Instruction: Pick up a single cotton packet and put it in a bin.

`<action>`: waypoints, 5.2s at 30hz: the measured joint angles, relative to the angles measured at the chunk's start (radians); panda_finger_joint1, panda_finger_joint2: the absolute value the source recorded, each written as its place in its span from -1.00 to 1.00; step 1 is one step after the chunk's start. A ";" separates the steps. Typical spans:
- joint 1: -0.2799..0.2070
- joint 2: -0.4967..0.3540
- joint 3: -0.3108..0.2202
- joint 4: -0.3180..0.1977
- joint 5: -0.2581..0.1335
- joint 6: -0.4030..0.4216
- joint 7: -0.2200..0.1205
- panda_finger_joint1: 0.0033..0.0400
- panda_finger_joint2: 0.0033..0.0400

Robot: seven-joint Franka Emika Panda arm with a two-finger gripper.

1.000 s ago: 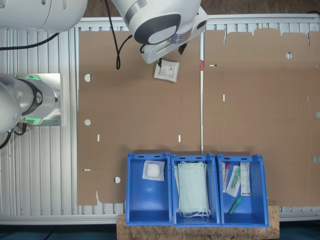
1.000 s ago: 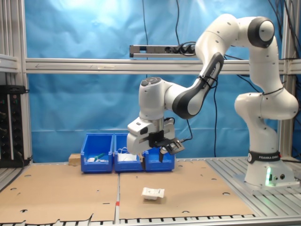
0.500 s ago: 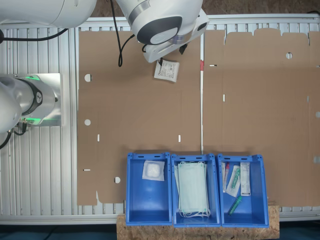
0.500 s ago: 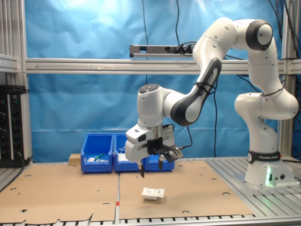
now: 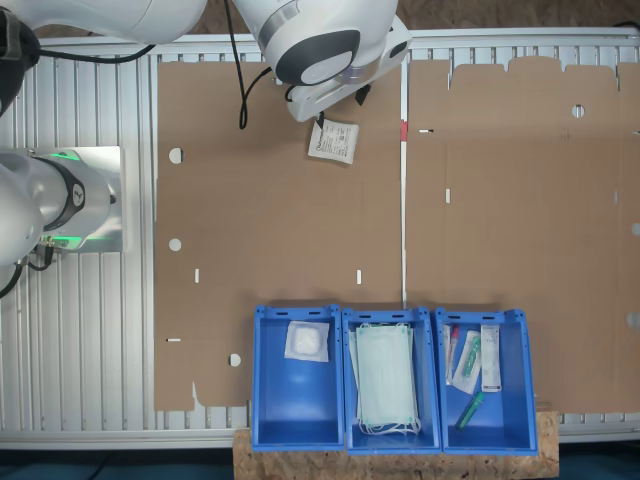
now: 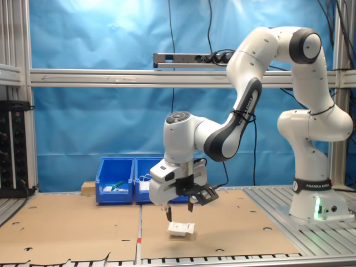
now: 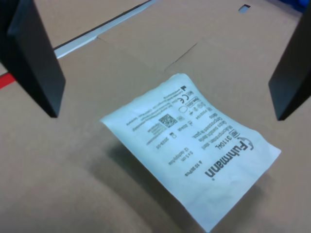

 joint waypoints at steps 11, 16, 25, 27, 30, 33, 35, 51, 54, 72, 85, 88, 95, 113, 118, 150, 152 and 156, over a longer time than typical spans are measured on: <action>0.000 0.046 0.017 0.005 0.002 0.020 0.000 1.00 1.00; 0.000 0.052 0.023 0.000 0.003 0.024 0.000 1.00 1.00; 0.000 0.048 0.025 -0.038 0.004 0.034 0.000 1.00 1.00; 0.000 0.045 0.025 -0.050 0.004 0.035 0.000 1.00 1.00; 0.000 0.035 0.025 -0.072 0.004 0.036 0.000 1.00 1.00; 0.000 0.022 0.025 -0.093 0.004 0.037 0.000 1.00 1.00; 0.000 0.014 0.025 -0.106 0.005 0.038 0.000 1.00 1.00; -0.001 -0.014 0.010 -0.140 0.005 0.039 0.000 1.00 1.00; -0.001 -0.016 0.007 -0.138 0.005 0.039 0.000 1.00 1.00; -0.021 -0.044 -0.022 -0.118 0.005 0.039 0.000 1.00 1.00; -0.059 -0.044 -0.031 -0.099 0.005 0.039 0.000 1.00 1.00; -0.067 -0.041 -0.033 -0.089 0.005 0.039 0.000 1.00 1.00; -0.077 -0.023 -0.036 -0.054 0.005 0.039 0.000 1.00 1.00; -0.085 0.015 -0.004 -0.005 0.005 0.039 0.000 1.00 1.00; -0.085 0.018 0.009 -0.004 0.005 0.039 0.000 1.00 1.00; -0.098 0.048 0.040 -0.004 0.005 0.038 0.000 1.00 1.00; -0.101 0.054 0.041 -0.004 0.005 0.038 0.000 1.00 1.00; -0.109 0.066 0.044 -0.004 0.005 0.040 0.000 1.00 1.00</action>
